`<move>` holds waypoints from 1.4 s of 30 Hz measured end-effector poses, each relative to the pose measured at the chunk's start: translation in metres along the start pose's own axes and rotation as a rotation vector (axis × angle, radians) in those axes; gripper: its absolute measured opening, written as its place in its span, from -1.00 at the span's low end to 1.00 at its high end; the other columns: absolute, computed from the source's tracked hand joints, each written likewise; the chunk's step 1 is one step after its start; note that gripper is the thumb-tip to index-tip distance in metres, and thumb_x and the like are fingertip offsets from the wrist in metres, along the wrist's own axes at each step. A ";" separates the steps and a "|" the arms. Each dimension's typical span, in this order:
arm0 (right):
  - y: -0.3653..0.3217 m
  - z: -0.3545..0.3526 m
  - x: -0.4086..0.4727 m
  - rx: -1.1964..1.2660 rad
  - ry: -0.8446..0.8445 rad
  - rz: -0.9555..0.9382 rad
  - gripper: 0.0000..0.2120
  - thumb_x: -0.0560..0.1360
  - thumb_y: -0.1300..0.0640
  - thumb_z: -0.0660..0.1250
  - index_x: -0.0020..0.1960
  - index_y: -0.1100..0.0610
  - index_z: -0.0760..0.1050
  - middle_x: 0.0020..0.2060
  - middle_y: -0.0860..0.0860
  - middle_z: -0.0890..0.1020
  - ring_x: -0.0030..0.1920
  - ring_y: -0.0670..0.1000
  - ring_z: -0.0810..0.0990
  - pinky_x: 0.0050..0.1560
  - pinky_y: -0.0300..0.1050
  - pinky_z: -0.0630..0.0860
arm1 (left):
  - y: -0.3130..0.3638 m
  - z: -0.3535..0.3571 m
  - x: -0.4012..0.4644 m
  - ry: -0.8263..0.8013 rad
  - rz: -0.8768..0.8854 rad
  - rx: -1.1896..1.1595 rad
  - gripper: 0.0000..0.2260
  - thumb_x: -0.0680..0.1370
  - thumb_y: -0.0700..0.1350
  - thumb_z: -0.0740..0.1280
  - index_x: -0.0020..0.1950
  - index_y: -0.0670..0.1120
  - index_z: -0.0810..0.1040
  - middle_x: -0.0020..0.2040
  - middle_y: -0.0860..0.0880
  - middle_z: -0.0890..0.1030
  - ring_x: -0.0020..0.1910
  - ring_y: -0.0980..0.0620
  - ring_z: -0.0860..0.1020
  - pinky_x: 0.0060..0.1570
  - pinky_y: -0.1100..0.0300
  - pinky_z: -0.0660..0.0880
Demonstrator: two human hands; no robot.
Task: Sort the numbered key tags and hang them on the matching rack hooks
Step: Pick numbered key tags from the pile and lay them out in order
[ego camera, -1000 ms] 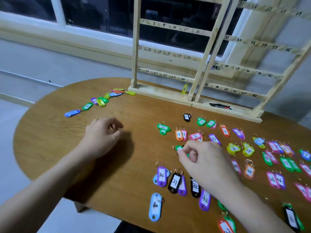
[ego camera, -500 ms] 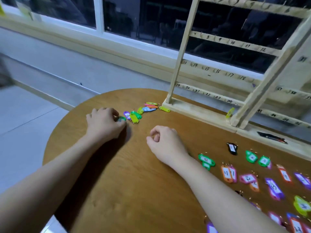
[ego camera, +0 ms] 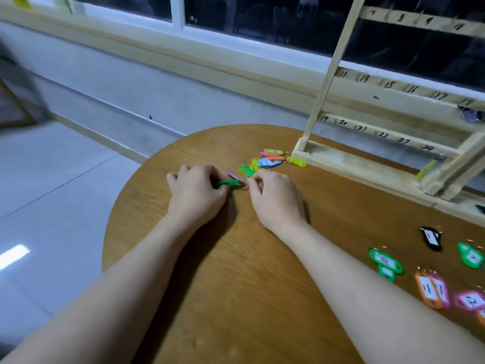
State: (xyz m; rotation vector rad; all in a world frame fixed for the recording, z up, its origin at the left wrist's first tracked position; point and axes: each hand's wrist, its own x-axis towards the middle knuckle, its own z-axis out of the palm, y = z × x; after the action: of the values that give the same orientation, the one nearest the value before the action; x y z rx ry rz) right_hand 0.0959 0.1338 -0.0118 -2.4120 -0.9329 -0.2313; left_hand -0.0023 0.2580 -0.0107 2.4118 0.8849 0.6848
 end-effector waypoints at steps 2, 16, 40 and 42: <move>0.001 0.000 -0.002 0.036 0.022 0.021 -0.71 0.65 -0.08 0.20 -0.09 0.07 0.57 -0.19 0.00 0.66 -0.13 0.16 0.59 -0.15 0.04 0.55 | -0.001 -0.001 -0.001 0.000 0.014 -0.045 -0.86 0.51 0.08 0.43 -0.21 0.12 0.54 -0.29 0.17 0.53 0.00 0.00 0.49 -0.04 0.08 0.10; 0.012 -0.002 0.001 0.449 0.101 0.146 -0.84 0.46 0.13 0.32 -0.29 0.10 0.49 -0.50 -0.08 0.47 -0.36 0.01 0.43 -0.30 -0.09 0.36 | -0.003 -0.007 -0.004 -0.042 0.038 -0.495 -0.88 0.63 -0.16 0.32 -0.01 0.07 0.54 -0.23 0.11 0.73 -0.19 0.17 0.67 -0.16 0.23 0.49; 0.016 -0.002 0.003 0.444 0.098 0.099 -0.72 0.54 0.13 0.31 -0.30 0.23 0.45 -0.46 0.00 0.39 -0.40 0.00 0.31 -0.36 -0.04 0.23 | -0.002 -0.007 -0.003 -0.153 0.001 -0.525 -0.88 0.68 -0.17 0.17 0.02 0.03 0.42 -0.19 0.14 0.73 -0.03 0.16 0.67 0.20 0.03 0.50; 0.013 -0.004 0.001 0.442 0.091 0.113 -0.72 0.56 0.11 0.29 -0.29 0.21 0.42 -0.46 0.00 0.39 -0.42 0.00 0.30 -0.37 -0.04 0.22 | -0.002 -0.007 -0.004 -0.131 0.001 -0.509 -0.87 0.67 -0.19 0.17 0.02 0.03 0.42 -0.21 0.13 0.71 -0.15 0.20 0.64 0.00 0.11 0.49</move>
State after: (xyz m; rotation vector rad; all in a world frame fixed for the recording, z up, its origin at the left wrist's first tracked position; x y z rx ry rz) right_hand 0.1060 0.1240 -0.0135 -2.0198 -0.7154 -0.0810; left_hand -0.0097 0.2586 -0.0080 1.9743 0.5713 0.6511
